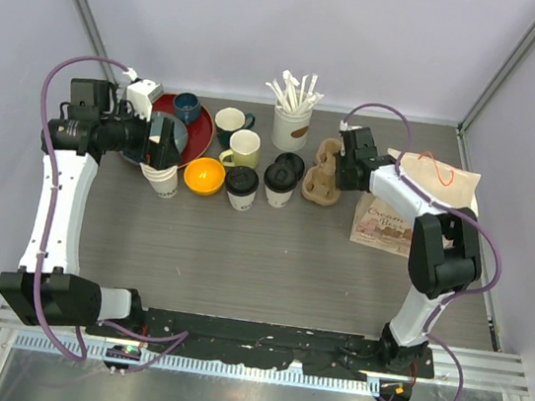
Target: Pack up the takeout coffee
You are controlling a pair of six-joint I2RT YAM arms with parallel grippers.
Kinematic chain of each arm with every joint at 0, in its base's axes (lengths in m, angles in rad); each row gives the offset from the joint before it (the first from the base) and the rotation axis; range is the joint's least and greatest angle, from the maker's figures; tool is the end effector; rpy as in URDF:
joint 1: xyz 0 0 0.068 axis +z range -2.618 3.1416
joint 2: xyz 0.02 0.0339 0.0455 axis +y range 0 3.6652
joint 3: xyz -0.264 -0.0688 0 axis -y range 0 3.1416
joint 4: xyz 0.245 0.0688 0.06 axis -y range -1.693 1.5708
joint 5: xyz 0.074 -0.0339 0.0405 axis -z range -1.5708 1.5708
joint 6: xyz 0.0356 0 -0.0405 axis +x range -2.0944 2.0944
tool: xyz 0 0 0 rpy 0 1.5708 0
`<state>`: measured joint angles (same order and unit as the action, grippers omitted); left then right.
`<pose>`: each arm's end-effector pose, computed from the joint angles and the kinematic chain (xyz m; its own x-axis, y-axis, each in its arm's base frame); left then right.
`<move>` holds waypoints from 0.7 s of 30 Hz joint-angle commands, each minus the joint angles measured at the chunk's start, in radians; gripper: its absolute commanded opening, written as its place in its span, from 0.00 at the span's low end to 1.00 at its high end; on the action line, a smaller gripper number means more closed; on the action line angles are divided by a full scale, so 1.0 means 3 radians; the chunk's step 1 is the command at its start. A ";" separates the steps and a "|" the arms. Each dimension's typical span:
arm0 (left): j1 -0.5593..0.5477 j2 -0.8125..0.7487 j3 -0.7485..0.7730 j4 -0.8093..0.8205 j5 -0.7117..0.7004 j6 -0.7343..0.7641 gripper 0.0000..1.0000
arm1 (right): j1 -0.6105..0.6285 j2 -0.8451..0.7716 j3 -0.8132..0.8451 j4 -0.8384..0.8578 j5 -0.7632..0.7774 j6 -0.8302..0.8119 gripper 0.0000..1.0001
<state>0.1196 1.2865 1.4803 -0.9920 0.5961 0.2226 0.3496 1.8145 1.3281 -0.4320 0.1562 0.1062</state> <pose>0.2476 0.0096 0.3989 -0.6293 0.1084 -0.7695 0.4401 0.8658 -0.2380 0.3726 0.1300 0.2215 -0.7688 -0.1688 -0.6168 -0.1691 0.9839 -0.0586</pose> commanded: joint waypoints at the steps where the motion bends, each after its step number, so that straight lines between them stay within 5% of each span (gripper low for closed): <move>1: 0.0016 -0.0096 0.0041 0.0019 0.0094 0.0056 0.98 | 0.0087 -0.0255 -0.0096 -0.0053 -0.0259 0.0157 0.01; 11: 0.0016 -0.0111 0.0041 0.0009 0.0099 0.0066 0.98 | 0.0103 -0.0449 -0.0060 -0.0022 -0.0479 0.0009 0.01; 17: 0.0021 -0.0111 0.0046 -0.0017 0.0104 0.0086 0.98 | 0.0149 -0.0577 -0.0070 -0.0145 -0.1281 -0.0900 0.28; 21: 0.0016 -0.0116 0.0031 -0.0017 0.0104 0.0097 0.98 | 0.0154 -0.0613 -0.0142 -0.0145 -0.2003 -0.1565 0.36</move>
<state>0.1196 1.2819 1.4803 -1.0000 0.6003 0.2386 0.3832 1.7020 1.2846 -0.4767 -0.2073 -0.1169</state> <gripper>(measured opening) 0.983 0.345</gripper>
